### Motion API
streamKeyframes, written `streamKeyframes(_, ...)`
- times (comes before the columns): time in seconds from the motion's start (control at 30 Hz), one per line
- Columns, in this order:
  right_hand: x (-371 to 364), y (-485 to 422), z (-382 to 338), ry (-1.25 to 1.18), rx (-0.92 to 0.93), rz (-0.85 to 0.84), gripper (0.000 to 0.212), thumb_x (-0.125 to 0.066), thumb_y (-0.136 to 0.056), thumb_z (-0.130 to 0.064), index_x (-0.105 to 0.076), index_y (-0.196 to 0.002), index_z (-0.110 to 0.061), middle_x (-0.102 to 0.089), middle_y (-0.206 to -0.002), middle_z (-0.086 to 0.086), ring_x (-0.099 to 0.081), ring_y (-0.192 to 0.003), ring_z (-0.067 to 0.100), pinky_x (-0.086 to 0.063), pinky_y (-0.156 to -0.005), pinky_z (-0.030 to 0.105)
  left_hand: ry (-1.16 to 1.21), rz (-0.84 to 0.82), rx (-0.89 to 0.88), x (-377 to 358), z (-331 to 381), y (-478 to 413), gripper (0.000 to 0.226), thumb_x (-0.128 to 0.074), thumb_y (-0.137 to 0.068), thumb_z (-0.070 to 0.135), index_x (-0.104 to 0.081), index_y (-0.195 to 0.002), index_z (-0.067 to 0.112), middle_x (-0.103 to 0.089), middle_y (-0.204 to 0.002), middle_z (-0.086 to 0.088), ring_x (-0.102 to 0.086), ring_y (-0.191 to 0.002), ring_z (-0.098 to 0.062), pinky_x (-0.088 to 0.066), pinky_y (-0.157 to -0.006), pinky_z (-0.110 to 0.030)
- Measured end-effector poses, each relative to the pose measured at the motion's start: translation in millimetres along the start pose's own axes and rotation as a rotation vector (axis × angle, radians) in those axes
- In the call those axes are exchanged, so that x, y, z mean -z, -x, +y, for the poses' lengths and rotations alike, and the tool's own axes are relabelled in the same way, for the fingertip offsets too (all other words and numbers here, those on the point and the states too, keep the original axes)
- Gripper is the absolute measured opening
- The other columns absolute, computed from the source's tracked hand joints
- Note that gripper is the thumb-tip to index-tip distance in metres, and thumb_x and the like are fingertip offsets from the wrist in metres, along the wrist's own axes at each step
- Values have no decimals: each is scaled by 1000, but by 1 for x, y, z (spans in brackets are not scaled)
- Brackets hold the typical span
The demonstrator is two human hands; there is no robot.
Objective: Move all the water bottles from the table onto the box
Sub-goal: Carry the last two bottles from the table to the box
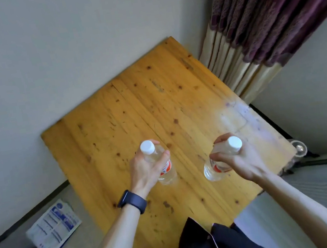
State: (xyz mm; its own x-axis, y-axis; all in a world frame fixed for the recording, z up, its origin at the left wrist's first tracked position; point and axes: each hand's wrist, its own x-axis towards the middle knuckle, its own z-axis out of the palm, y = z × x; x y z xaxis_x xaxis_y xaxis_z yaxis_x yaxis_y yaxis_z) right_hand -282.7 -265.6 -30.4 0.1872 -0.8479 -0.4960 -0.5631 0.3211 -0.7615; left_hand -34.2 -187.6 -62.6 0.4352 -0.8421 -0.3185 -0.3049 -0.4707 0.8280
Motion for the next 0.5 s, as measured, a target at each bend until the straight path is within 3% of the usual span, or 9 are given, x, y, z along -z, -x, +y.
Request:
streamKeyframes(0.17, 17, 97, 35, -109, -34, 141, 45, -78, -56, -49, -64, -96, -34, -73, -99, -7, -68, -96, 14, -56, -77, 36, -85, -126, -126, -7, 17, 58, 25, -75, -76, 45, -61, -96, 37, -64, -80, 30, -61, -79, 5, -45, -66, -22)
streamKeyframes(0.27, 29, 144, 59, -185, -55, 272, 40, -82, -62, -42, -66, -97, -32, -73, -102, -9, -67, -95, 7, -52, -73, 27, -140, -259, -198, -27, 36, 83, 25, -78, -78, 43, -61, -96, 37, -66, -78, 22, -61, -81, 7, -49, -67, -22)
streamKeyframes(0.37, 45, 192, 84, -248, -74, 415, 36, -81, -63, -42, -65, -95, -35, -71, -93, -9, -65, -87, 6, -49, -68, 26, -195, -392, -270, -62, 60, 107, 24, -80, -79, 40, -63, -95, 35, -67, -79, 19, -60, -78, 11, -47, -65, -14)
streamKeyframes(0.5, 79, 256, 125, -336, -107, 638, 43, -79, -59, -50, -66, -96, -33, -71, -87, -7, -66, -84, 16, -54, -73, 38, -223, -552, -396, -129, 106, 147, 29, -77, -70, 51, -65, -92, 36, -70, -84, 20, -65, -81, 3, -53, -75, -26)
